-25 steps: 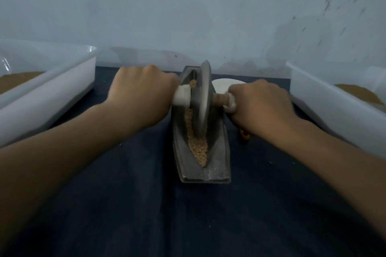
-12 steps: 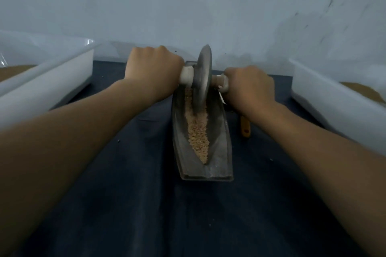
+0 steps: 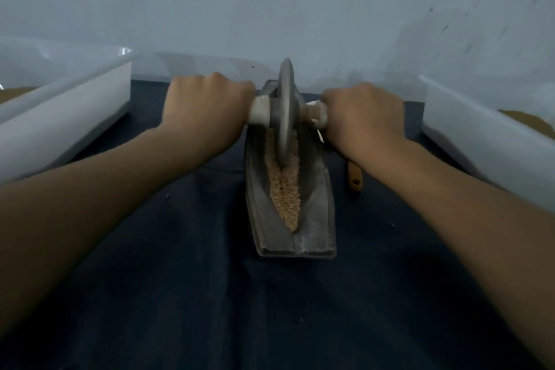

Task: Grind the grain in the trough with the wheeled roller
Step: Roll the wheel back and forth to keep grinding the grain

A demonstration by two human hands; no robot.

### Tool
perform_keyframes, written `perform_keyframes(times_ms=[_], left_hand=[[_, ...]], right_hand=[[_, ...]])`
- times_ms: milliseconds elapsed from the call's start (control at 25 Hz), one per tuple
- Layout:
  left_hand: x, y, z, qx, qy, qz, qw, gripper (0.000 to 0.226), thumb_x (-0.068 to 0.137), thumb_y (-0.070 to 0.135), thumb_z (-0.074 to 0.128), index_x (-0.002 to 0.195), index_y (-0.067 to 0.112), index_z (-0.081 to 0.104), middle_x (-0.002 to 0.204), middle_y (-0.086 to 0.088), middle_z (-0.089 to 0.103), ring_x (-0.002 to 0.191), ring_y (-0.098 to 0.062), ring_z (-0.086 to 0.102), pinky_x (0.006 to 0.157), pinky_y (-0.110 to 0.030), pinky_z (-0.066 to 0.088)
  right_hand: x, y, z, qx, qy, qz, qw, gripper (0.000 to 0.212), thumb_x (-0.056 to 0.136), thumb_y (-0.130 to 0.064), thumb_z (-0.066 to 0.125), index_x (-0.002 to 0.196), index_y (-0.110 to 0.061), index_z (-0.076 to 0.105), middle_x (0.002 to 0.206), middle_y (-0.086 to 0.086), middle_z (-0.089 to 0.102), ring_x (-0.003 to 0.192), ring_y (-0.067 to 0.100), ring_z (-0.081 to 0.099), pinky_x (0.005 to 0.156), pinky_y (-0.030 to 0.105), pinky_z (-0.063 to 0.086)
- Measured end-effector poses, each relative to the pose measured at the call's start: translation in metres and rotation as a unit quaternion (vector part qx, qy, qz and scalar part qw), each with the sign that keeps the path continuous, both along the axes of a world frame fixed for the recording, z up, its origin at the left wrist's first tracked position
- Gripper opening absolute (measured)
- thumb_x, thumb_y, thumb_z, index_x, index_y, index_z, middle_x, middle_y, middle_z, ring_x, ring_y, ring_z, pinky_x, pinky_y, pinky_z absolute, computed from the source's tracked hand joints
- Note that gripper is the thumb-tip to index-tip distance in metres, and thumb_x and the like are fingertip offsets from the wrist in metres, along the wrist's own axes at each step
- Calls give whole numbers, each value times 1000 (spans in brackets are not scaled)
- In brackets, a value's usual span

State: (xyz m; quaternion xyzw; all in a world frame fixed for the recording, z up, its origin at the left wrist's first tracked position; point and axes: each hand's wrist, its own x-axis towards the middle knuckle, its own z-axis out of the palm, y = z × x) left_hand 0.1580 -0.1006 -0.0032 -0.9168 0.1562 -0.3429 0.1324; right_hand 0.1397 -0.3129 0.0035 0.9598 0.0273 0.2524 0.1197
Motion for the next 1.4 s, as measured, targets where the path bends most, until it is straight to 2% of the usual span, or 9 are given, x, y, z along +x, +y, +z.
perform_keyframes(times_ms=[120,200,280,440,560,760,1120,1240,1400], left_hand=[[19,-7,8,-34,37,6,999,8,92,24,56,97,18,58,82,-12,60,76,-38,62,58,-36,37],[-4,3,5,-11,22,-17,1000,11,88,29,59,87,21,52,70,-6,53,63,-33,57,53,-33,34],[-38,20,2,13,-22,-70,997,27,79,34,63,75,23,39,57,2,33,45,-28,44,47,-27,24],[-62,39,2,29,-26,-82,996,30,63,38,68,67,25,41,52,4,24,35,-23,33,48,-21,19],[-30,21,-12,-10,-6,-7,1000,30,72,27,71,67,23,42,52,1,30,41,-20,28,47,-24,20],[16,-1,-3,-67,25,25,997,6,90,22,56,89,17,59,77,-9,57,67,-33,58,55,-33,35],[-55,33,-4,7,-16,-77,997,36,63,24,65,70,24,30,52,5,19,41,-14,11,49,-18,11],[-13,11,-6,2,-16,-14,1000,26,76,18,66,73,21,40,56,2,25,42,-25,40,46,-26,21],[19,-6,9,-35,39,17,998,4,90,21,56,93,17,56,79,-9,57,72,-35,60,56,-35,35]], right_hand=[[12,4,9,20,15,-6,1000,17,89,-20,63,105,-21,68,97,9,64,87,33,63,62,33,38],[-11,-2,8,2,16,24,1000,4,86,-25,66,88,-27,62,82,2,59,72,28,58,57,30,36],[-41,-15,1,-19,-18,61,998,30,73,-27,70,68,-27,40,62,-5,45,52,20,41,48,25,24],[-69,-28,-2,-21,-69,116,991,39,50,-33,68,65,-29,32,49,-8,28,39,19,31,49,16,16],[-25,-12,-3,-41,-69,45,996,26,66,-23,71,64,-24,45,51,-4,33,41,19,32,47,19,21],[20,3,12,-13,-5,7,1000,7,88,-13,58,88,-20,57,86,8,61,75,31,59,57,31,36],[-69,-17,5,-28,-45,46,998,31,51,-32,72,57,-26,41,49,-9,27,41,12,18,50,15,15],[-17,-4,2,13,7,-13,1000,15,78,-28,68,70,-26,55,63,-2,47,56,21,46,49,24,29],[15,6,13,56,50,-14,997,4,87,-21,62,91,-22,64,89,5,63,72,26,53,60,32,39]])
